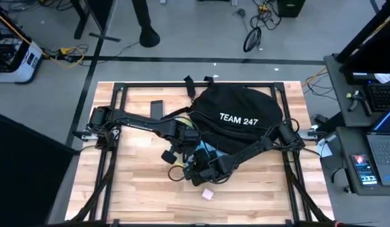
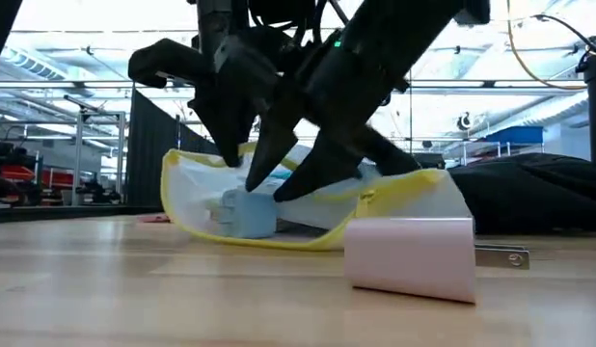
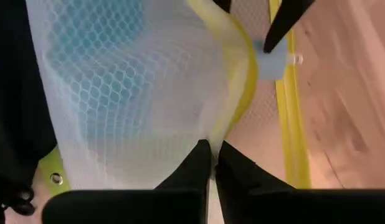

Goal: Unpack backpack
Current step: Remove the white charger adapter from the green zip bag

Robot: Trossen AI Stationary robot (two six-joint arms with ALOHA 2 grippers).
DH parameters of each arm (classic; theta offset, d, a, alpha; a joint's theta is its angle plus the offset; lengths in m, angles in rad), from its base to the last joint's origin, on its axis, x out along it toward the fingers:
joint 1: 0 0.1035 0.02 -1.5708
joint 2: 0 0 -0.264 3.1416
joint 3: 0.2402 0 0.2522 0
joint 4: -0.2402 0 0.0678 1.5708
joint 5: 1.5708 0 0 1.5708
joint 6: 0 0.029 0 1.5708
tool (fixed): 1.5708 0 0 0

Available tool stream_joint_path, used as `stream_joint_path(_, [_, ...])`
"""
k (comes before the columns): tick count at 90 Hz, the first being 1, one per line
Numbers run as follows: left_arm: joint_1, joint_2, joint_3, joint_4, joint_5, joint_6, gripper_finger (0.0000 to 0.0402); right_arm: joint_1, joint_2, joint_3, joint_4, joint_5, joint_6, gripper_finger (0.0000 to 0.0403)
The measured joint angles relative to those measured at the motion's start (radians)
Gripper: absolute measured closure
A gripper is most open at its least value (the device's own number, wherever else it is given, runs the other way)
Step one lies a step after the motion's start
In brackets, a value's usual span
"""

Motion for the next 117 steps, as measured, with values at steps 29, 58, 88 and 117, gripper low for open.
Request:
stream_joint_path(29, [-0.004,-0.005,0.002,-0.013,-0.002,0.0,0.04,0.026,-0.019,-0.004,0.075,0.001,-0.194,0.0311])
stream_joint_path(58, [-0.008,-0.006,0.003,-0.038,0.076,-0.082,0.04,0.052,-0.059,-0.003,0.045,-0.134,-0.319,0.0312])
stream_joint_path(88, [-0.003,-0.006,0.016,-0.062,0.138,-0.242,0.031,0.05,-0.181,-0.003,-0.136,-0.116,-0.399,0.0312])
stream_joint_path(117, [-0.013,-0.01,0.121,-0.095,0.085,-0.621,0.027,-0.022,-0.23,-0.003,-0.295,-0.125,-0.736,0.0312])
